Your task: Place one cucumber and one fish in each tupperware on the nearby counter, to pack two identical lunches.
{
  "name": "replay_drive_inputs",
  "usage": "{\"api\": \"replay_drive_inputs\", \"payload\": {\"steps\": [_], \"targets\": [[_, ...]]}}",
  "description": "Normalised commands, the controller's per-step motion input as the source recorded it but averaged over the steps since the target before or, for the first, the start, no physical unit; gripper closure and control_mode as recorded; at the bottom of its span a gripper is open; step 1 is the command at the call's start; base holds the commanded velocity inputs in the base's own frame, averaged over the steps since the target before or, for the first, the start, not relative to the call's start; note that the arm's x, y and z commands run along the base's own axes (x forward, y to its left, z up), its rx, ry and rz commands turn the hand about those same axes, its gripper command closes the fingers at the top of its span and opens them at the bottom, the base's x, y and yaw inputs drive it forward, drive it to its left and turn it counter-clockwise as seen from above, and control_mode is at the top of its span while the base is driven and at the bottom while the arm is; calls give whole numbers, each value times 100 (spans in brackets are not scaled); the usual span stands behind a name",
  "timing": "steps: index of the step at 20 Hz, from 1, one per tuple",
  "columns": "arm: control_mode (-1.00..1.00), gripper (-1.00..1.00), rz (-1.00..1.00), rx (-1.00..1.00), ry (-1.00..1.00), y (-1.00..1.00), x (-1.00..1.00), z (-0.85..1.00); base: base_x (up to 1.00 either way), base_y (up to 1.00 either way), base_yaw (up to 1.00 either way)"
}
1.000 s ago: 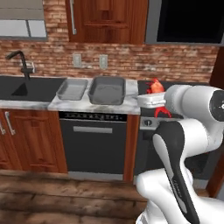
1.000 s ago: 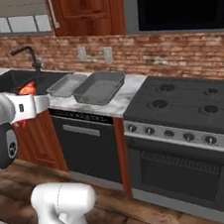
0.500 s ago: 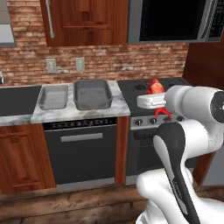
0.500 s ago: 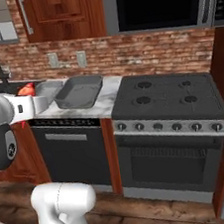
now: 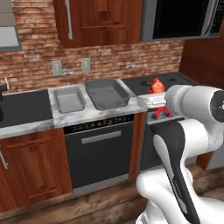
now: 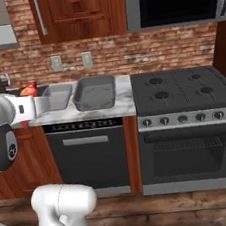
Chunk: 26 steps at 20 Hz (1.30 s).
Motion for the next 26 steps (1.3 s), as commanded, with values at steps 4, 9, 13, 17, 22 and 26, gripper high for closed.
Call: {"api": "replay_drive_inputs", "payload": {"steps": [4,9,13,17,22,26], "targets": [[100,100,0,0,0,0,0,0,30,91,-16],[100,100,0,0,0,0,0,0,42,29,-5],[100,100,0,0,0,0,0,0,50,2,0],[100,100,0,0,0,0,0,0,58,0,0],[100,100,0,0,0,0,0,0,61,16,0],[100,100,0,0,0,0,0,0,65,21,0]]}}
